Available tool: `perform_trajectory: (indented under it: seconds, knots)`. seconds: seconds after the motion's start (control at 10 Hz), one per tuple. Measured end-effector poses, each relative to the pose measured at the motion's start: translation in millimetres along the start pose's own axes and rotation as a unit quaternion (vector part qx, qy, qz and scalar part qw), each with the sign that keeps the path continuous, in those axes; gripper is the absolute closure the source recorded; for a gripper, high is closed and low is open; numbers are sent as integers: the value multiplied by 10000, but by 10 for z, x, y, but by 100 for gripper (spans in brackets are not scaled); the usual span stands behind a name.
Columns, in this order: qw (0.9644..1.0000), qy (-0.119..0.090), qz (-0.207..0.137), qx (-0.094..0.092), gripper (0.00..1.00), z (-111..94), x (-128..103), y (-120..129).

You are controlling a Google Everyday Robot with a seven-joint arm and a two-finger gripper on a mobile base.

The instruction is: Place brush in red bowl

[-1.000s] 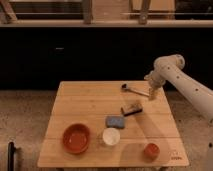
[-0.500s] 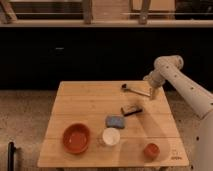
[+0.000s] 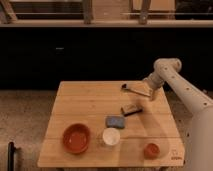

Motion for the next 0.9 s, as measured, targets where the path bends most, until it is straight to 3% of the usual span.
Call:
perform_trajectory:
  seconds: [0.6, 0.9]
  knots:
    - [9993, -223, -269, -143, 20, 315, -52, -33]
    - [9983, -328, -389, -284, 20, 567, -40, 100]
